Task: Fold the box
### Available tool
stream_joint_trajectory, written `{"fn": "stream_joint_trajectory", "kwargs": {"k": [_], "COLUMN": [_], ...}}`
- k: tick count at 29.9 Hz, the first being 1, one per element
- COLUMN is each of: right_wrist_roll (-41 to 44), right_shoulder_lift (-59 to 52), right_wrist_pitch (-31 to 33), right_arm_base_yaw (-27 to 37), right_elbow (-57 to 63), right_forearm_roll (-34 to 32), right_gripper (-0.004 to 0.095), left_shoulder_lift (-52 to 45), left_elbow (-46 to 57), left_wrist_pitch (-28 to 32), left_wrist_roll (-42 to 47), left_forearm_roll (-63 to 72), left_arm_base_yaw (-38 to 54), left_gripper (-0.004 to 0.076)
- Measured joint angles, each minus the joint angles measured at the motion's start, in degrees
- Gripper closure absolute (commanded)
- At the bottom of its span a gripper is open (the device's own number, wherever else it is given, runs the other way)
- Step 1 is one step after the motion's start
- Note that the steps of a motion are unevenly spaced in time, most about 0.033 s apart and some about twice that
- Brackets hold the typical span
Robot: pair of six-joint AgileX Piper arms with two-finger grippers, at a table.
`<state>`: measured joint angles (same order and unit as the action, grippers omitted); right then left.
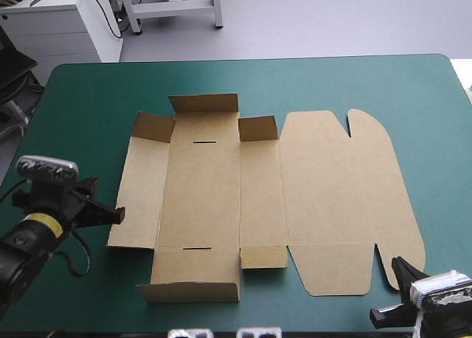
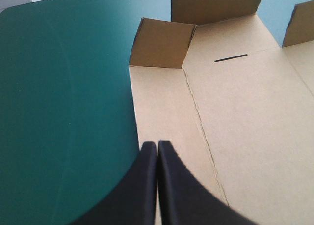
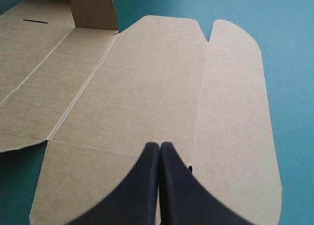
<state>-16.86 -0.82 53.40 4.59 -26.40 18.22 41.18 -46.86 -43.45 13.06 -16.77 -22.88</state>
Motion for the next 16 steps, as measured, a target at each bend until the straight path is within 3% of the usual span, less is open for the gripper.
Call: {"fn": "stream_joint_trajectory", "kwargs": {"k": [8, 16], "right_wrist_roll": [0.0, 0.0], "right_shoulder_lift": [0.0, 0.0], "right_wrist_pitch": [0.0, 0.0], "right_arm_base_yaw": [0.0, 0.0], "right_elbow": [0.0, 0.0], "right_forearm_roll": [0.0, 0.0], "right_gripper": [0.0922, 0.0922], "left_shoulder_lift": [17.7, 29.8], "left_elbow": [-8.5, -12.8], "left_wrist_pitch": [-2.4, -4.6], "left_wrist_roll": [-4.4, -26.9], "left_forearm_roll": [-1.3, 17.8], "left_arm_base_yaw": [1.3, 18.2], "left_gripper": [0.0707, 0.0707]}}
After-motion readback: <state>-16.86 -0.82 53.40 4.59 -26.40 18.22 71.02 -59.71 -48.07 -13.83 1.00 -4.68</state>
